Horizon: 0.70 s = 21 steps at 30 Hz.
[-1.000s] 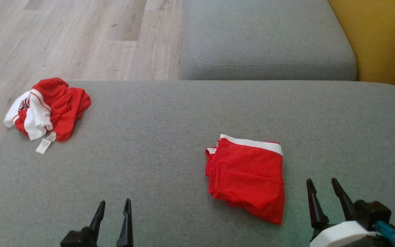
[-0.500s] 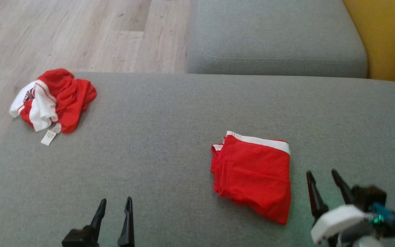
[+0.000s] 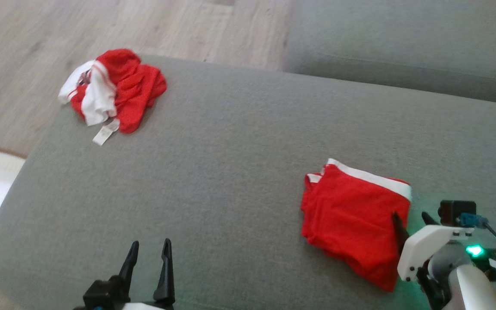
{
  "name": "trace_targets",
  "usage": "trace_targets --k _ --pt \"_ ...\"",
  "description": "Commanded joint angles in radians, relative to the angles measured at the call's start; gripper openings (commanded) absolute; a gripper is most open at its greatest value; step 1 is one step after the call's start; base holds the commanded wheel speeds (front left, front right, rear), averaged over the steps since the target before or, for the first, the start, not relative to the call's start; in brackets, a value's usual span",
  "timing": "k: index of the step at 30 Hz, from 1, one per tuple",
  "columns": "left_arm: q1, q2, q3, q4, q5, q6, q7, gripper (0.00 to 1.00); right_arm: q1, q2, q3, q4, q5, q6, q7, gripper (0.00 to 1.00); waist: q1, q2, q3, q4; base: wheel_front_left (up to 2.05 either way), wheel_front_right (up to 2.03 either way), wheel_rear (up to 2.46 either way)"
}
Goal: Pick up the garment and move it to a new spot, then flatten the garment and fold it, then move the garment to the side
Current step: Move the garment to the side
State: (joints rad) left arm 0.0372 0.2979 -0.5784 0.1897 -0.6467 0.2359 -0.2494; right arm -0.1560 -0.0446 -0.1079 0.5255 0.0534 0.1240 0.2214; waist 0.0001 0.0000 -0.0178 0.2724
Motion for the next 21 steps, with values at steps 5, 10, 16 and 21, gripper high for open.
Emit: trace_targets --k 5,10,16,21 --pt "-0.062 -0.015 0.060 -0.025 0.022 -0.012 -0.012 1.00 -0.076 -0.006 0.019 0.032 0.034 0.007 0.027 1.00 -0.0001 0.0000 0.049 0.049 0.00 0.00 0.00" --pt "-0.065 -0.027 0.080 -0.032 0.044 -0.019 -0.012 1.00 -0.112 -0.006 0.037 0.060 0.052 0.007 0.026 0.06 -0.0001 0.0000 0.084 0.035 0.00 0.00 0.00" --pt "-0.084 -0.037 0.098 -0.063 0.079 -0.029 -0.012 1.00 -0.181 -0.006 0.042 0.048 0.029 0.007 -0.020 0.00 -0.0001 0.0000 0.141 -0.053 0.00 0.00 0.00" --pt "-0.110 -0.035 0.105 -0.086 0.102 -0.036 -0.012 1.00 -0.235 -0.006 -0.008 0.001 -0.030 0.007 -0.049 0.00 -0.0001 0.0000 0.191 -0.180 0.00 0.00 0.00"
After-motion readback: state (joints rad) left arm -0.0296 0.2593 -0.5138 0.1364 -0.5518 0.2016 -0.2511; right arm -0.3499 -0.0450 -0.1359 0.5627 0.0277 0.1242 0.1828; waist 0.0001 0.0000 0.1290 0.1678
